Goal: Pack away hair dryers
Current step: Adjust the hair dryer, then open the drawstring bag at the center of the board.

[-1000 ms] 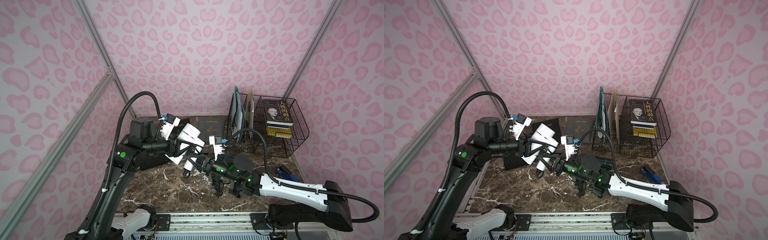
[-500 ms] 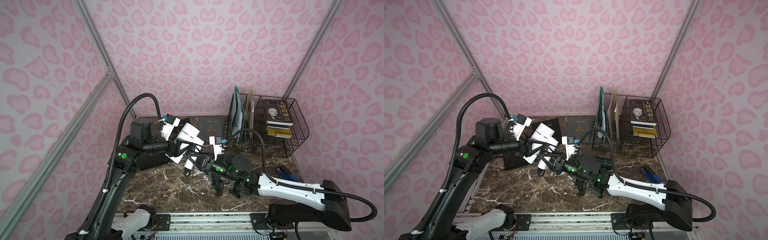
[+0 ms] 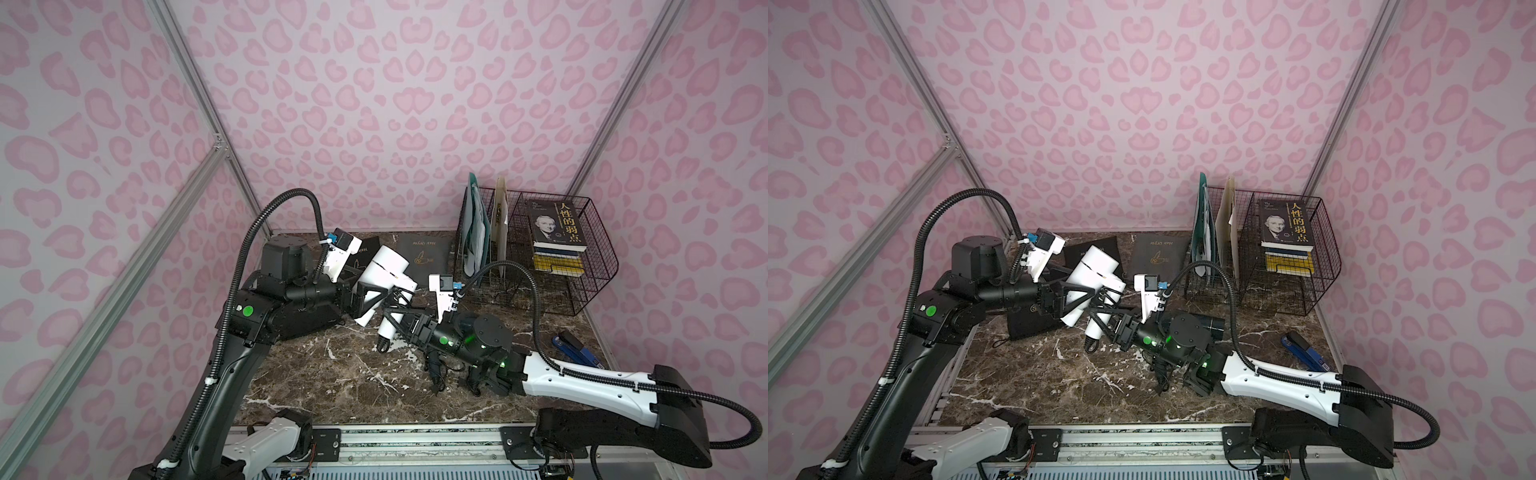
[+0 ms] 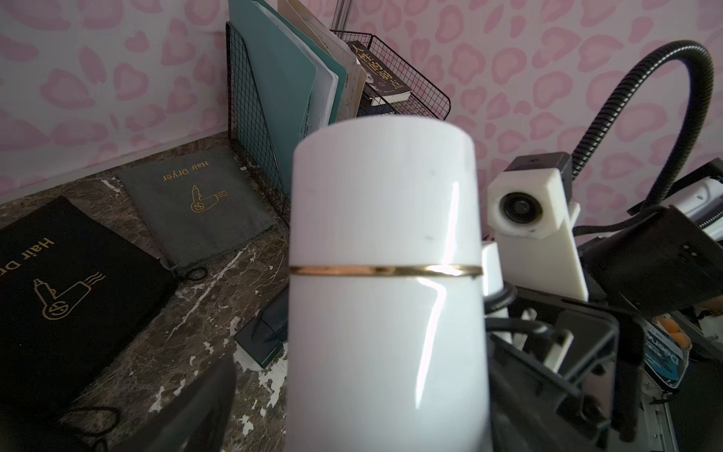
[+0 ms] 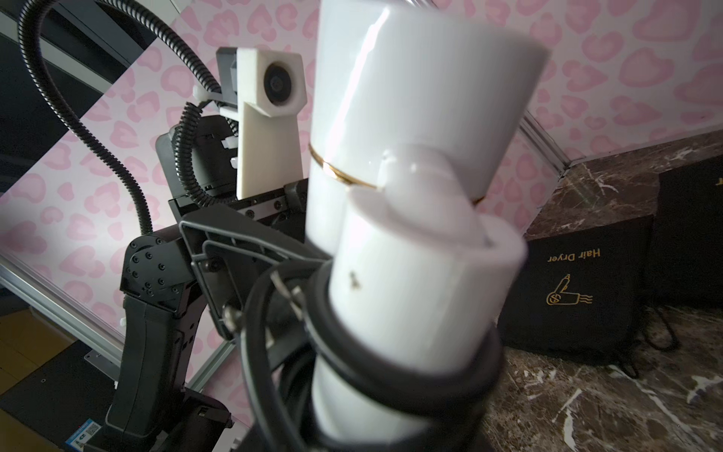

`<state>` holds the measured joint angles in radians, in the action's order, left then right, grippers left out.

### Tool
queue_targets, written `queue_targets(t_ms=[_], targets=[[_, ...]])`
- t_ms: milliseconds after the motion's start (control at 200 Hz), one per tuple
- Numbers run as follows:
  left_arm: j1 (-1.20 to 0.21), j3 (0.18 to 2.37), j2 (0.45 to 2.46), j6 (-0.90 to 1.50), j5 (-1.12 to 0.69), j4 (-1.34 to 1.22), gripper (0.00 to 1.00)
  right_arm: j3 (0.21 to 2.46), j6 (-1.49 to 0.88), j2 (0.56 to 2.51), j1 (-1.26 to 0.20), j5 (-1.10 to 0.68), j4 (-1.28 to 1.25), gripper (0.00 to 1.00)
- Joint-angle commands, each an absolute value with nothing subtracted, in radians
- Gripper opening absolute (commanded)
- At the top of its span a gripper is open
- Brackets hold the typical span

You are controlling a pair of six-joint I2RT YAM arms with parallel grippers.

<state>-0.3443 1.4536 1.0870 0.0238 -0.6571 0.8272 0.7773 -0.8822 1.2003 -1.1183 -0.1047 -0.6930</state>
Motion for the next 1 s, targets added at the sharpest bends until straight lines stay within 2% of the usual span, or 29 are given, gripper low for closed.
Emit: queue_targets(t_ms=[0,100,170,315,390,485,590,820,995], targets=[[-0.344,1.521,1.087,-0.056,-0.559,0.87,0.99,0.763,-0.878,1.17,-1.11,-0.053,-0.745,0.0],[-0.344,1.581,1.109,-0.148,-0.367,0.995,1.0,0.754,-0.875,1.126,-1.086,-0.034,-0.655,0.0],[-0.344,1.567,1.124,-0.218,-0.192,1.076,0.96,0.753,-0.87,1.094,-1.06,-0.038,-0.573,0.0],[-0.339,1.328,1.095,-0.392,-0.005,1.09,0.79,0.771,-0.839,1.035,-1.028,-0.03,-0.396,0.0],[-0.325,1.19,1.053,-0.452,0.037,1.003,0.75,0.762,-0.83,0.999,-1.017,-0.018,-0.363,0.0],[-0.297,1.104,1.056,-0.526,0.025,0.944,0.71,0.752,-0.816,0.965,-1.012,-0.008,-0.338,0.0],[-0.22,1.069,1.116,-0.606,-0.081,0.913,0.67,0.743,-0.801,0.936,-1.01,0.001,-0.313,0.0],[-0.044,1.089,1.386,-0.752,-0.236,0.837,0.68,0.708,-0.784,0.901,-1.01,0.019,-0.289,0.0],[-0.007,1.136,1.595,-0.831,-0.259,0.823,0.56,0.712,-0.773,0.904,-1.009,0.027,-0.271,0.0]])
